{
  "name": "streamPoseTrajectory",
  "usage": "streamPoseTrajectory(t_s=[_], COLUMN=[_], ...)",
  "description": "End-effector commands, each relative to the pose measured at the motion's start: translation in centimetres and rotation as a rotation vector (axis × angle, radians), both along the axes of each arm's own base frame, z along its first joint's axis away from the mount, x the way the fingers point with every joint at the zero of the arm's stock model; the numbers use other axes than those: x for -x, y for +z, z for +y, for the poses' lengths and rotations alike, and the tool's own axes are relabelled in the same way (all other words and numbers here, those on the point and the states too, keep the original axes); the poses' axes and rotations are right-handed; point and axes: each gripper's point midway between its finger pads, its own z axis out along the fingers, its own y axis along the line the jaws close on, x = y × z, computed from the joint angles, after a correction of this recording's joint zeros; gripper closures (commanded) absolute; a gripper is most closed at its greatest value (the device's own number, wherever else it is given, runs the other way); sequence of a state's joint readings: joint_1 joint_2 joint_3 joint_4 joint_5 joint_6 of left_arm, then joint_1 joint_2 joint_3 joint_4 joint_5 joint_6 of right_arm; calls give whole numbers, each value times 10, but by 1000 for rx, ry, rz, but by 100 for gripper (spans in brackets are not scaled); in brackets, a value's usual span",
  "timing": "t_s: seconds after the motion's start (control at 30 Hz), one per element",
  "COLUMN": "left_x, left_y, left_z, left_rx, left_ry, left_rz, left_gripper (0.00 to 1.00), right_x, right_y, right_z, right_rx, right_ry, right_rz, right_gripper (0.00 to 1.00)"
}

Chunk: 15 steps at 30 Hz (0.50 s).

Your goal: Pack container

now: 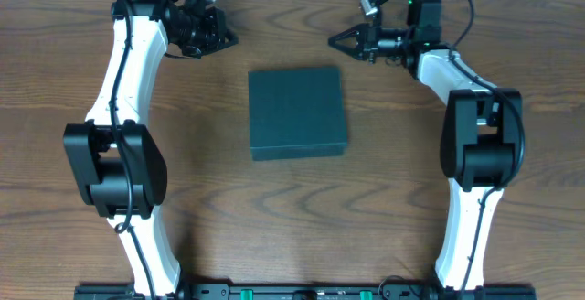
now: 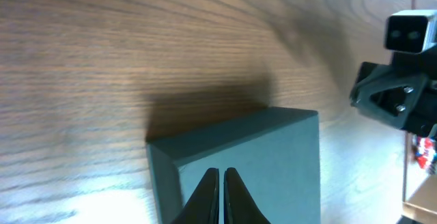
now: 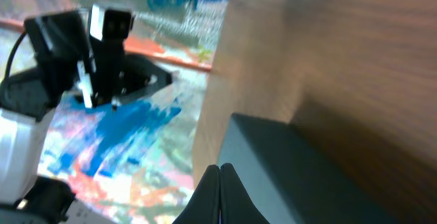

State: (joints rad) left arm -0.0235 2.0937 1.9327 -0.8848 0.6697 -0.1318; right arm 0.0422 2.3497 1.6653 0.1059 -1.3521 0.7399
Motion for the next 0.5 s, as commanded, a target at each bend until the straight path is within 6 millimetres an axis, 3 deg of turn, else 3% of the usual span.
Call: streamPoseTrajectory(t_s=[0.0,0.23,0.47], left_x=[5,47,94], left_y=[42,93,145], left_z=[12,29,36], left_rx=[-65,-153,-190], left_ry=[46,106,123], left_rz=[-83,-107,-183], left_gripper=[94,94,94], right_x=[-13,-24,-5], right_y=[4,43,119], right_z=[-18,-32,-27], right_rx=[9,22,22], right_ry=[-64,-126,-130], right_rz=[4,-103,-208], right_gripper=[98,98,98])
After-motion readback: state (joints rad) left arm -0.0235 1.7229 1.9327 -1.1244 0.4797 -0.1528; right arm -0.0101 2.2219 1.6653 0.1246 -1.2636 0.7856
